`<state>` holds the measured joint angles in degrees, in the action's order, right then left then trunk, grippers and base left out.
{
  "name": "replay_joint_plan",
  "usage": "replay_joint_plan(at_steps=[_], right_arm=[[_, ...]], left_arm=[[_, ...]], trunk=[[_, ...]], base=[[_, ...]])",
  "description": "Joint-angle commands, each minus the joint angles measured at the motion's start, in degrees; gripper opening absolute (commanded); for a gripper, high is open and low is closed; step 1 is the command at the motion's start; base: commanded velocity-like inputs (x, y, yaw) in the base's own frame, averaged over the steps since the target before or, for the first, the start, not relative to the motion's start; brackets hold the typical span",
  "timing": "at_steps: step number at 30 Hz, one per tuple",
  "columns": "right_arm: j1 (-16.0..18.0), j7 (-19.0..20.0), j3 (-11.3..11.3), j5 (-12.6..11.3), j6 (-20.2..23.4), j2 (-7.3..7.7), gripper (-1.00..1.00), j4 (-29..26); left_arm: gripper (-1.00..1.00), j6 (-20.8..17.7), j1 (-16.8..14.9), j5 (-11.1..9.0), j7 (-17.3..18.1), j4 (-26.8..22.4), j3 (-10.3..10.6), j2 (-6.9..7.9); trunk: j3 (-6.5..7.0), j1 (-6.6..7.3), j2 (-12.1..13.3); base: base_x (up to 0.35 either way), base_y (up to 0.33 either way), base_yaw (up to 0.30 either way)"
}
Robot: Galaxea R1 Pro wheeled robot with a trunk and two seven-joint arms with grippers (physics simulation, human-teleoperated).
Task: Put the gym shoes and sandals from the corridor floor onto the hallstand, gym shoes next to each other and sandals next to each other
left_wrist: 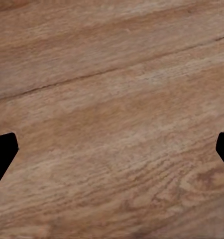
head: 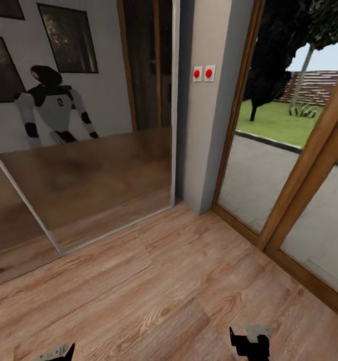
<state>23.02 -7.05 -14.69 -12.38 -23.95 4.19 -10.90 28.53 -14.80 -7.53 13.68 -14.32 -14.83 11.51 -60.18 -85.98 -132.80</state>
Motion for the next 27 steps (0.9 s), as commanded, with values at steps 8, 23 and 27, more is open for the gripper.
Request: replay_joint_plan(at_steps=[8, 23, 27], right_arm=[[0.01, -0.24, -0.52, -0.45, -0.13, 0.03, 1.00, -0.02], [0.01, -0.25, -0.52, -0.45, -0.13, 0.03, 1.00, -0.01], [0.01, -0.25, -0.52, -0.45, -0.13, 0.03, 1.00, 0.00]], left_arm=[[1.00, 0.04, -0.06, -0.64, 0.56, 0.08, -0.19, 0.06], [1.00, -0.03, -0.06, -0.64, 0.39, -0.08, -0.36, 0.09], [1.00, -0.04, -0.06, -0.64, 0.38, -0.25, -0.37, 0.05]], trunk=[[-0.04, 0.01, -0.01], [-0.04, 0.01, -0.01], [-0.04, 0.01, -0.01]], base=[[-0.027, -0.036, 0.279], [-0.001, -0.002, 0.279], [0.000, 0.000, 0.279]])
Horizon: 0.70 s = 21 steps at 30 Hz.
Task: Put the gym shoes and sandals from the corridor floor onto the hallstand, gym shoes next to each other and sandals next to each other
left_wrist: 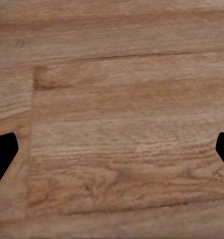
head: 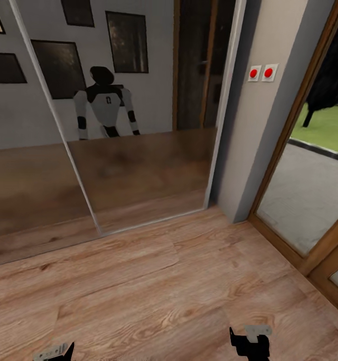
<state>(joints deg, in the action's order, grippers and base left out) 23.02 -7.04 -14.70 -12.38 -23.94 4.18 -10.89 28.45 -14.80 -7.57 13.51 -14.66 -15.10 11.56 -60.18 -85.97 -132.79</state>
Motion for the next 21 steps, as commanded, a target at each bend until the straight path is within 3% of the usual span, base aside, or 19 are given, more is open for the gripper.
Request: replay_joint_plan(at_steps=[1, 15, 21], right_arm=[[0.01, -0.25, -0.50, -0.45, -0.14, 0.03, 1.00, -0.01], [0.01, -0.25, -0.50, -0.53, -0.06, -0.02, 1.00, -0.02], [0.01, -0.25, -0.50, -0.54, -0.05, 0.01, 1.00, -0.03]], left_arm=[[1.00, 0.03, -0.05, -0.60, 0.56, 0.09, -0.11, -0.01], [1.00, 0.11, -0.05, -0.60, 0.64, -0.18, 0.06, 0.04], [1.00, 0.11, -0.05, -0.60, 0.62, -0.23, 0.07, 0.04]], trunk=[[-0.05, 0.01, -0.02], [-0.05, 0.01, -0.02], [-0.05, 0.01, -0.02]], base=[[0.000, 0.000, 0.279], [0.003, -0.004, 0.279], [0.091, -0.188, 0.279]])
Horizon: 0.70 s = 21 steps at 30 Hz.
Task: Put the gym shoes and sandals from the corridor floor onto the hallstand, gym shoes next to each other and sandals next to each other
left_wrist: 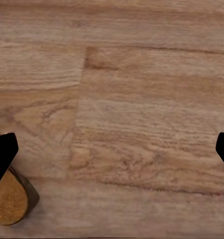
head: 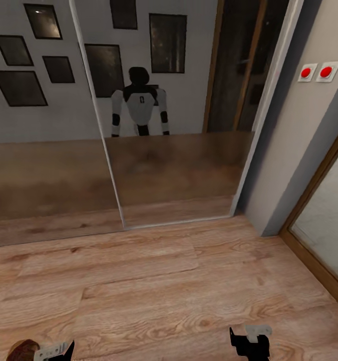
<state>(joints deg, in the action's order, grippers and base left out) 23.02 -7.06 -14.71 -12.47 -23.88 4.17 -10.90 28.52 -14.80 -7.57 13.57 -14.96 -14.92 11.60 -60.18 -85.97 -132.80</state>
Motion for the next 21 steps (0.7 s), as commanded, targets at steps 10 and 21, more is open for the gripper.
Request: replay_joint_plan(at_steps=[10, 21], right_arm=[[0.01, -0.24, -0.50, -0.41, -0.12, 0.00, 1.00, -0.03], [0.01, -0.24, -0.50, -0.43, -0.12, -0.03, 1.00, -0.02]], left_arm=[[1.00, 0.04, -0.05, -0.60, 0.50, 0.03, -0.11, 0.00], [1.00, 0.04, -0.05, -0.60, 0.50, 0.10, -0.11, 0.00]], trunk=[[-0.05, 0.00, -0.02], [-0.05, 0.00, -0.02]], base=[[0.027, -0.261, 0.279], [0.001, -0.056, 0.279]])
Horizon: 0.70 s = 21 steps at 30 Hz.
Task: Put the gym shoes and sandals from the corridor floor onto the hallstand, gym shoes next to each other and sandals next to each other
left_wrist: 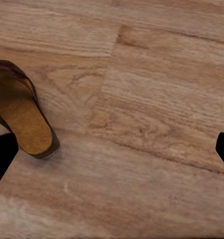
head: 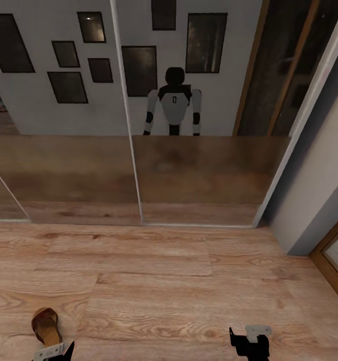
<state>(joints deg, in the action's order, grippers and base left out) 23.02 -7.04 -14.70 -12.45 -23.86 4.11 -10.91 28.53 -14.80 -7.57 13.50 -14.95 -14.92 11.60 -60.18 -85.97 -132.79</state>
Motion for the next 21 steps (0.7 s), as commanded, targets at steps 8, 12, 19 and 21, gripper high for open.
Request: replay_joint_plan(at_steps=[8, 12, 19, 21], right_arm=[[0.01, -0.26, -0.50, -0.46, -0.14, 0.03, 1.00, -0.01], [0.01, -0.26, -0.50, -0.40, -0.14, 0.02, 1.00, -0.02], [0.01, -0.26, -0.50, -0.46, -0.14, 0.03, 1.00, 0.00], [0.01, -0.26, -0.50, -0.46, -0.14, 0.03, 1.00, 0.00]], left_arm=[[1.00, 0.03, -0.05, -0.53, 0.56, 0.10, -0.11, 0.00], [1.00, 0.03, -0.05, -0.51, 0.50, 0.10, -0.16, 0.04], [1.00, 0.03, -0.05, -0.51, 0.48, 0.03, -1.13, 0.04], [1.00, 0.03, -0.05, -0.51, 0.47, 0.03, -1.51, 0.04]], trunk=[[-0.05, 0.01, -0.02], [-0.05, 0.01, -0.02], [-0.05, 0.01, -0.02], [-0.05, 0.01, -0.02]], base=[[0.000, -0.001, 0.279], [0.000, 0.000, 0.279], [0.000, 0.000, 0.279], [0.000, 0.000, 0.279]])
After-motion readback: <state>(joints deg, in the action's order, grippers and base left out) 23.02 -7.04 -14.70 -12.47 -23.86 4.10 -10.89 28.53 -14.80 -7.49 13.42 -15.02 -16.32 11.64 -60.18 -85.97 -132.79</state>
